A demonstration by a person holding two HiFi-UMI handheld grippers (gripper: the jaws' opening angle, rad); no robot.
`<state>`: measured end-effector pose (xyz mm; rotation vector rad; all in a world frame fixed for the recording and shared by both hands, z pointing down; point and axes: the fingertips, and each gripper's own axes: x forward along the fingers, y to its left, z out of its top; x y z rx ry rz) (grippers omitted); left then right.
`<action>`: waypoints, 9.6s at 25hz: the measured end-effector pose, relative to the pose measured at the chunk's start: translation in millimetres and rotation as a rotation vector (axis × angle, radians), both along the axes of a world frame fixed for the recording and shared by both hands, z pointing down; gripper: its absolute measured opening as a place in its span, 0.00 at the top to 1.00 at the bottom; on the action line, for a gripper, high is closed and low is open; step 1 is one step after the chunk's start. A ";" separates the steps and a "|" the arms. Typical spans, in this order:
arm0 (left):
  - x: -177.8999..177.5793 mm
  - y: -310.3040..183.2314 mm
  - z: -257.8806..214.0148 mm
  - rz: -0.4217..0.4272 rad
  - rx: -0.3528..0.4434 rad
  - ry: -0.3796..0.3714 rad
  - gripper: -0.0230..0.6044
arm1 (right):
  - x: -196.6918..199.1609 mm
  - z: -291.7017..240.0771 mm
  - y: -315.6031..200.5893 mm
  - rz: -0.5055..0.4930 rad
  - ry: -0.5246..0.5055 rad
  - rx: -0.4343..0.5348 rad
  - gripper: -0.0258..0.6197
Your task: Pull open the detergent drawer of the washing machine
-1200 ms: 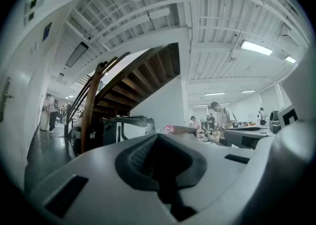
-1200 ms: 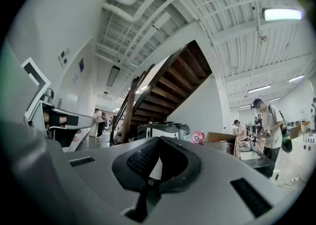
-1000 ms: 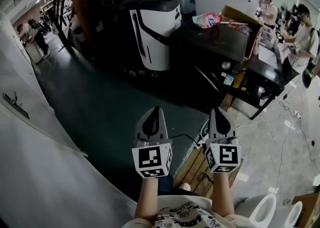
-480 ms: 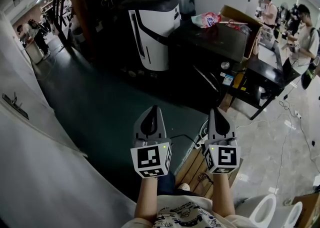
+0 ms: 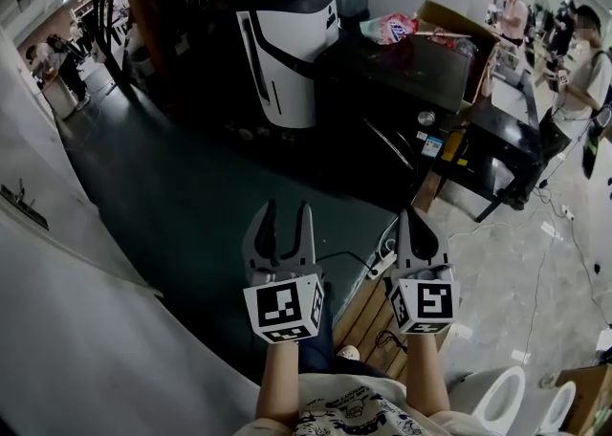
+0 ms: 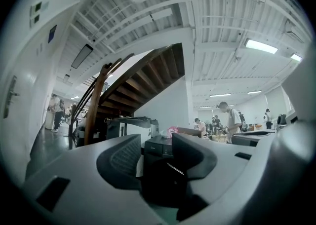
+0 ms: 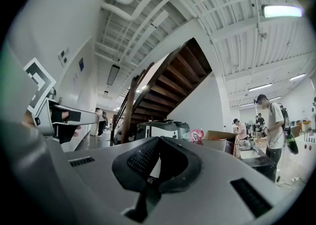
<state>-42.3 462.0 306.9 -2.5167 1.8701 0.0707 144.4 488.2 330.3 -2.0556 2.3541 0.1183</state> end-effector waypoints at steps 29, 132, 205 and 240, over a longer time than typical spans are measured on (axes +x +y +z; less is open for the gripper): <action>1.4 -375.4 6.2 0.097 -0.135 -0.002 0.65 | -3.3 -22.9 -361.1 0.082 0.023 -0.064 0.94; 204.7 -759.3 296.3 0.770 -0.622 1.196 0.59 | 98.0 128.2 -760.9 0.132 -0.095 -0.226 0.94; 96.6 -638.2 308.9 0.768 -0.605 1.289 0.72 | 19.3 141.7 -672.4 0.118 -0.093 -0.241 0.94; -19.0 -619.9 76.3 0.361 -0.260 0.570 0.94 | -22.5 -18.4 -623.9 0.076 -0.048 -0.097 0.94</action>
